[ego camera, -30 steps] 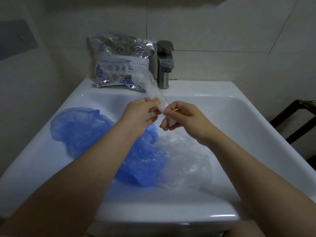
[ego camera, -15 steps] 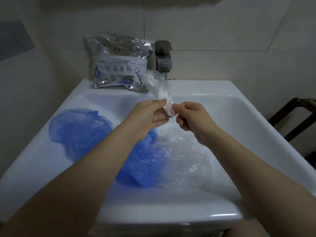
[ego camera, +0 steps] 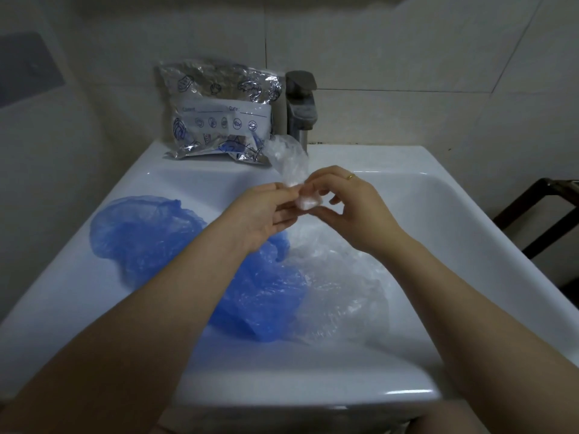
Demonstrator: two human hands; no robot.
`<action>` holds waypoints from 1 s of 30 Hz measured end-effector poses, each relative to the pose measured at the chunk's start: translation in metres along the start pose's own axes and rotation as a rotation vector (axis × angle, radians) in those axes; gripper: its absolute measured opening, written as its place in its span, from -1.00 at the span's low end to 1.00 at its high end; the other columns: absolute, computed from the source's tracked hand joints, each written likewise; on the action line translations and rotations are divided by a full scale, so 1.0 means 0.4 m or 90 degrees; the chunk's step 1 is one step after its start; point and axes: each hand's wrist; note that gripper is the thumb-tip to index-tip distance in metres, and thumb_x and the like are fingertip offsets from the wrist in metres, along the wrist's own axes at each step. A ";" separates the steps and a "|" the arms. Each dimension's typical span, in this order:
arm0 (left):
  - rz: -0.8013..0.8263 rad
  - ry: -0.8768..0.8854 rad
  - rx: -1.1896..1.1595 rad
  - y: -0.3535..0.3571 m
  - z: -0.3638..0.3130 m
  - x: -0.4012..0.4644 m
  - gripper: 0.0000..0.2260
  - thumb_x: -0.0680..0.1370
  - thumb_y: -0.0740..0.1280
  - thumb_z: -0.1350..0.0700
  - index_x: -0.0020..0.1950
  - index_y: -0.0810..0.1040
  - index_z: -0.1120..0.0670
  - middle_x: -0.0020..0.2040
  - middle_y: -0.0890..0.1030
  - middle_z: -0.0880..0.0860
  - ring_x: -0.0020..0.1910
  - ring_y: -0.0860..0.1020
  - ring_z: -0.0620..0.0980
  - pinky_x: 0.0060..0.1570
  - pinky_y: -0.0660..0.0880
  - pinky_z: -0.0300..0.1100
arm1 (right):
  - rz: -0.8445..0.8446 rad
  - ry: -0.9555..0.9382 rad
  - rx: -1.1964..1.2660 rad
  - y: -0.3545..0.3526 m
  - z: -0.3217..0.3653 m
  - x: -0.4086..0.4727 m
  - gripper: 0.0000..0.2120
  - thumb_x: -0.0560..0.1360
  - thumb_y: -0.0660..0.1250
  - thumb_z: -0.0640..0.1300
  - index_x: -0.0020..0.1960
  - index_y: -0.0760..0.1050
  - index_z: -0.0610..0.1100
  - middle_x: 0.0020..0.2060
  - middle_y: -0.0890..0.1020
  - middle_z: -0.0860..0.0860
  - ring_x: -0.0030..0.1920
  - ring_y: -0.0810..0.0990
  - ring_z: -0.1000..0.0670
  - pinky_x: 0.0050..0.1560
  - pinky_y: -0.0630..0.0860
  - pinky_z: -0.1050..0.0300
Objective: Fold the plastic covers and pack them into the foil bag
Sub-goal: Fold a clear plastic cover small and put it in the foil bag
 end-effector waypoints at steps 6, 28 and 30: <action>-0.005 0.019 -0.014 0.013 0.005 0.003 -0.93 0.58 0.25 0.12 -0.05 0.52 0.04 -0.19 0.66 -0.03 -0.24 0.66 -0.13 -0.01 0.49 -0.23 | -0.016 0.079 0.047 -0.012 0.008 0.000 -0.92 0.48 0.37 -0.20 -0.06 0.61 -0.17 -0.20 0.61 0.09 -0.22 0.55 0.14 -0.13 0.48 0.28; 0.014 0.120 0.211 0.035 0.000 -0.018 -0.89 0.49 0.37 0.23 -0.22 0.54 0.07 -0.31 0.60 -0.01 -0.36 0.58 -0.19 -0.24 0.53 -0.39 | -0.014 0.428 0.677 -0.059 -0.019 0.003 -0.48 0.37 0.40 -0.32 0.31 0.39 -0.18 0.02 0.61 -0.12 -0.03 0.60 -0.06 -0.01 0.53 0.09; 0.014 0.116 0.238 0.040 0.002 -0.022 -0.89 0.48 0.38 0.26 -0.21 0.53 0.10 -0.32 0.59 0.01 -0.41 0.57 -0.21 -0.28 0.53 -0.40 | -0.019 0.400 0.582 -0.054 -0.015 0.002 -0.66 0.40 0.37 -0.35 0.17 0.51 -0.21 -0.10 0.61 -0.11 -0.22 0.52 0.06 -0.23 0.41 0.21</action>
Point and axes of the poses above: each hand's wrist, its own x-axis towards the middle knuckle, its own y-axis out of the palm, z = x × y
